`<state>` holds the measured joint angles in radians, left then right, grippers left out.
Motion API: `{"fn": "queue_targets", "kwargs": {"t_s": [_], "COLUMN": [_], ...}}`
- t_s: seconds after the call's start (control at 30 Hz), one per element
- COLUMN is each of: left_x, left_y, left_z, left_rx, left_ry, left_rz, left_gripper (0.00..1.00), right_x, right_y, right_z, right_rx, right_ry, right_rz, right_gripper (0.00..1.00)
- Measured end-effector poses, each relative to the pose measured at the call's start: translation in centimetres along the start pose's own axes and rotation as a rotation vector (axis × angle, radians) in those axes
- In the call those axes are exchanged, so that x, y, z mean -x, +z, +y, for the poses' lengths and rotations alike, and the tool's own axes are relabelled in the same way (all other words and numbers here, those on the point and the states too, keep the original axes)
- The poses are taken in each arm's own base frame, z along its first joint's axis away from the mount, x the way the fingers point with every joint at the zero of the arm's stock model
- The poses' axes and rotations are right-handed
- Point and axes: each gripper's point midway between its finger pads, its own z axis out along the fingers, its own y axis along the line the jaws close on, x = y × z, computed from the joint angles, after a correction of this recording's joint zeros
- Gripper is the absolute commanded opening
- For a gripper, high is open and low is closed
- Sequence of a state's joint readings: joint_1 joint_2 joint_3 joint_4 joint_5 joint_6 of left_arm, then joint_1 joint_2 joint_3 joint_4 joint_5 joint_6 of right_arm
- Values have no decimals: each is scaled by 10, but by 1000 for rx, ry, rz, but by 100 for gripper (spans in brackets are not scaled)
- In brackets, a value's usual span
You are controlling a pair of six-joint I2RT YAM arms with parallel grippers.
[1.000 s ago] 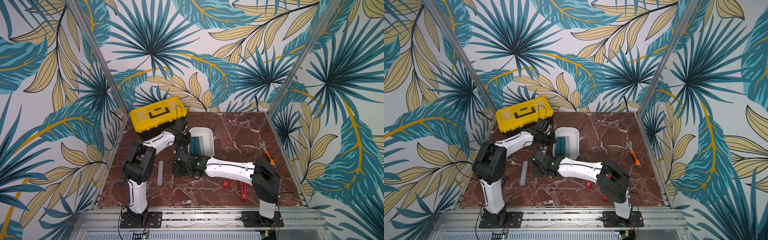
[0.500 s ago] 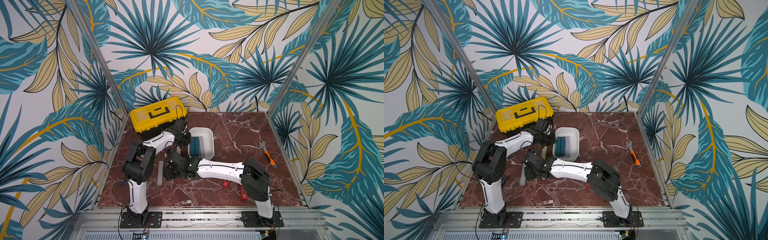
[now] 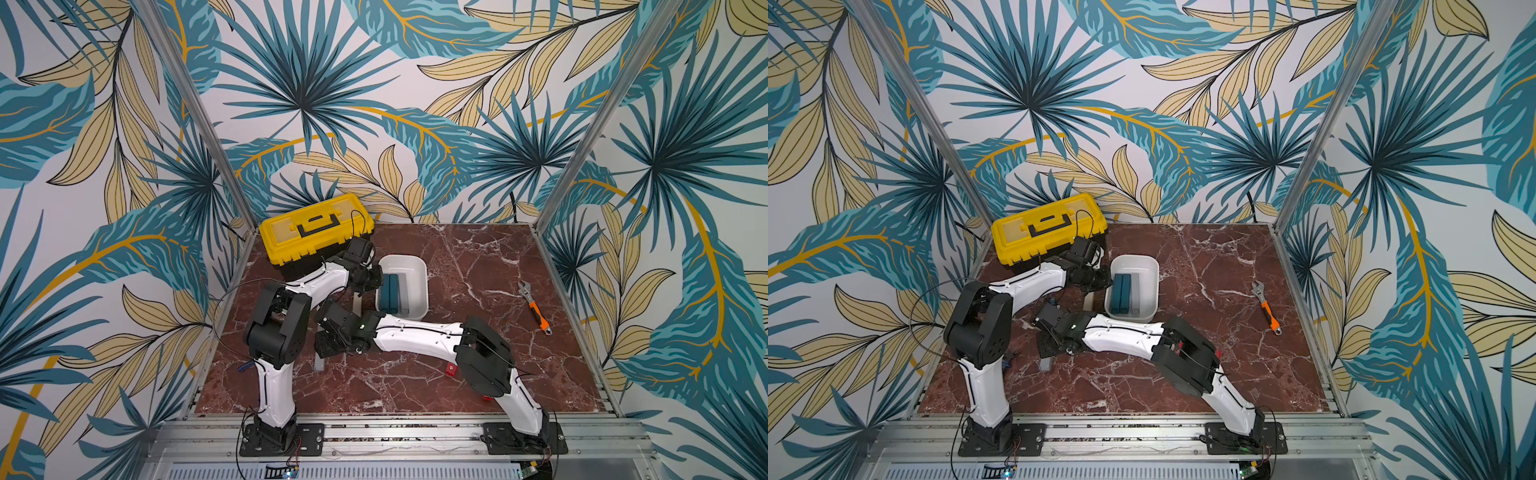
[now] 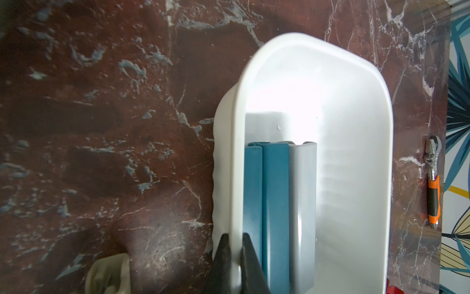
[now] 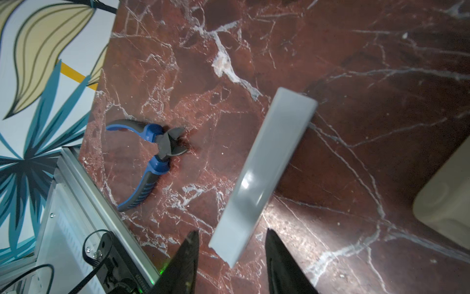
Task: Put the pruning pliers into the storage box
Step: Pick up the pruning pliers from the center of the board.
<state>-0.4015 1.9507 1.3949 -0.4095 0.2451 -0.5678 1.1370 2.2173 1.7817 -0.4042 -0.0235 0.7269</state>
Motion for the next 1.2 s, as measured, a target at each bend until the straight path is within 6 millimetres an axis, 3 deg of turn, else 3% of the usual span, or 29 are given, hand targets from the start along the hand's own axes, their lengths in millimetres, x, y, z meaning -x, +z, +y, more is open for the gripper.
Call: {"fn": "queue_targets", "kwargs": {"t_s": [0.37,1.2], "left_x": [-1,-3], "left_y": [0,-2], "left_z": [1,9], "left_rx": [-4,-21], "left_ry": [-1,-16], "left_rz": [3,4], "left_gripper": [0,0], "right_x": [-14,-10], "right_y": [22,31], "right_z": [-21,-9], "right_rx": [-112,-56], "right_ry": [-1,0], "right_rz": [65,60], "right_gripper": [47,48]}}
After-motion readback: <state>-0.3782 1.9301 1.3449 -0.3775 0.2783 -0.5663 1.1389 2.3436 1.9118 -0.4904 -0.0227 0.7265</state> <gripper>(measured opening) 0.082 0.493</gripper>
